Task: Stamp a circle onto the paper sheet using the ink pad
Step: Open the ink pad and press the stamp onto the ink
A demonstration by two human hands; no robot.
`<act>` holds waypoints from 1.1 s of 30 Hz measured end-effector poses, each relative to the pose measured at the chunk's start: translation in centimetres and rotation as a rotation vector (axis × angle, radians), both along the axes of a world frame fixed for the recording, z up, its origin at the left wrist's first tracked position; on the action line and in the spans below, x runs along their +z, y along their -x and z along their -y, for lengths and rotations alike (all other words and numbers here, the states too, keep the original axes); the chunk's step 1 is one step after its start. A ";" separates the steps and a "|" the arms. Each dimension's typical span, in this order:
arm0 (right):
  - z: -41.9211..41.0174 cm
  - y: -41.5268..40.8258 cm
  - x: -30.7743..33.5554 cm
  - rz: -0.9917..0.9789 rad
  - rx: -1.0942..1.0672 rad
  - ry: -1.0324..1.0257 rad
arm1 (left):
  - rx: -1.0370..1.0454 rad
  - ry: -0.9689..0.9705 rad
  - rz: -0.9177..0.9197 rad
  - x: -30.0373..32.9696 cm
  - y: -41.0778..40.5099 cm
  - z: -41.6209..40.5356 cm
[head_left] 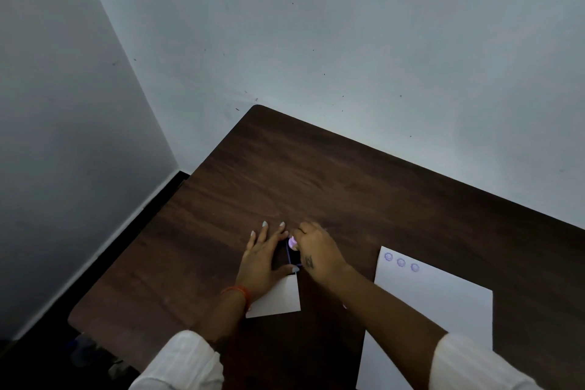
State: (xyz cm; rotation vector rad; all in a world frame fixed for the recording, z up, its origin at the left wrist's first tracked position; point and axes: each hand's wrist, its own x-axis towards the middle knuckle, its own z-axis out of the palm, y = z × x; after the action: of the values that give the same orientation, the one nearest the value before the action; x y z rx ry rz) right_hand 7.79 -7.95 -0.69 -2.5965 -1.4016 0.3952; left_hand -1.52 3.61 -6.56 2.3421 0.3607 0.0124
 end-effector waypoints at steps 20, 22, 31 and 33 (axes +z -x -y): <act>1.3 1.8 0.4 -0.113 -0.148 -0.006 | -0.009 -0.017 -0.022 0.6 0.1 0.0; 0.9 2.1 -0.4 -0.087 -0.112 0.074 | -0.005 -0.028 -0.021 0.5 0.1 0.1; 0.9 2.0 0.2 -0.104 -0.138 0.017 | -0.006 -0.045 -0.006 0.1 0.1 0.0; 0.5 2.5 0.4 -0.064 -0.117 0.103 | 0.000 -0.040 -0.002 0.0 0.0 0.0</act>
State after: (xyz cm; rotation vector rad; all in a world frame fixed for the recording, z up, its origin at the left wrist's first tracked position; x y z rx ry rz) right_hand 5.34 -8.46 -0.29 -2.7049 -1.2328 0.5421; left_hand -1.53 3.58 -6.57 2.3822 0.3640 0.0176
